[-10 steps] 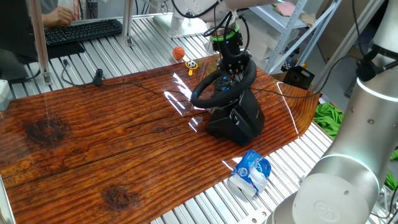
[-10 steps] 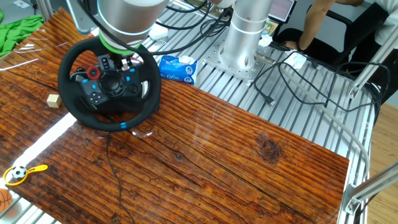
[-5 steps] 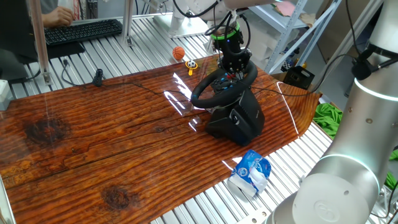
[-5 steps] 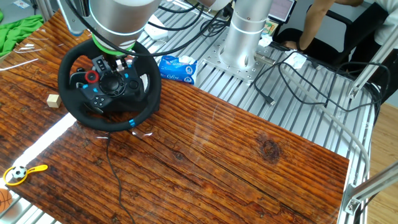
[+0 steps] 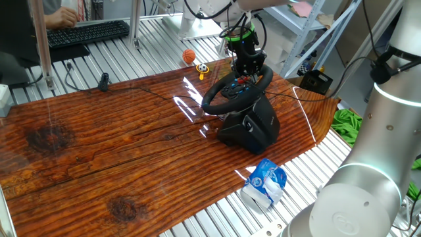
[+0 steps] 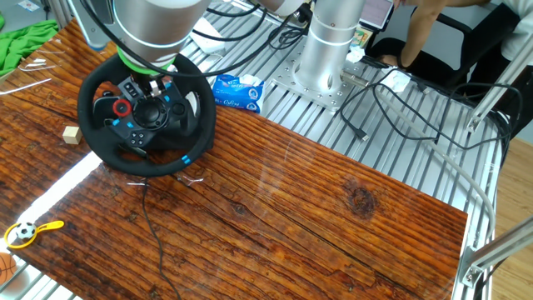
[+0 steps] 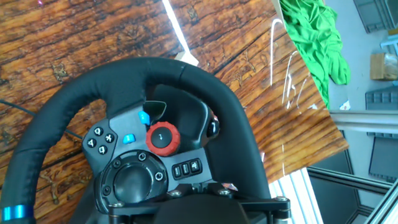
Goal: Rotate the steering wheel 90 degrees counterclockwise
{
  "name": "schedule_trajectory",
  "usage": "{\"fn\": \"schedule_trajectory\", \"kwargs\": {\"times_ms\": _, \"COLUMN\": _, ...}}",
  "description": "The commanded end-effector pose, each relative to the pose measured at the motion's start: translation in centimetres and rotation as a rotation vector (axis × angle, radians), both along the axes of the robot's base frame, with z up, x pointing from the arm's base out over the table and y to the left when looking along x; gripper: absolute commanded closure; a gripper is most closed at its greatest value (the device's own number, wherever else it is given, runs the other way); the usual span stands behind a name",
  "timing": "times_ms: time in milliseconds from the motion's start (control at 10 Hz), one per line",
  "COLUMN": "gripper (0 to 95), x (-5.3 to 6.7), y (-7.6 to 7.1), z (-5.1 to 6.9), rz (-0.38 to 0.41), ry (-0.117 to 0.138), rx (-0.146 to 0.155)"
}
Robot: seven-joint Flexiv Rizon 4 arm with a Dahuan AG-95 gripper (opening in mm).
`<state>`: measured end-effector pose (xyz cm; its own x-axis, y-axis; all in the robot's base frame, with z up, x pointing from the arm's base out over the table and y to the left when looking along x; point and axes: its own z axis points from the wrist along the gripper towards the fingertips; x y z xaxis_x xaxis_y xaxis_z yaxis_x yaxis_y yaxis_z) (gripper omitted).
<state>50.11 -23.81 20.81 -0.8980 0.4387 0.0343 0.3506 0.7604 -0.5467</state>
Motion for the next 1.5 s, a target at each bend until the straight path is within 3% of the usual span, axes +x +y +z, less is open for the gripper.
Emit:
{"fn": "schedule_trajectory", "kwargs": {"times_ms": 100, "gripper": 95.0, "x": 0.3, "y": -0.2, "z": -0.1, "rz": 0.007, "ry": -0.009, "rx": 0.006}}
{"fn": "schedule_trajectory", "kwargs": {"times_ms": 700, "gripper": 95.0, "x": 1.3, "y": -0.4, "z": -0.1, "rz": 0.041, "ry": -0.018, "rx": 0.019}}
{"fn": "schedule_trajectory", "kwargs": {"times_ms": 1000, "gripper": 95.0, "x": 1.4, "y": -0.4, "z": -1.1, "rz": 0.053, "ry": -0.042, "rx": 0.024}}
{"fn": "schedule_trajectory", "kwargs": {"times_ms": 1500, "gripper": 95.0, "x": 2.7, "y": -0.3, "z": -1.0, "rz": 0.062, "ry": -0.044, "rx": 0.041}}
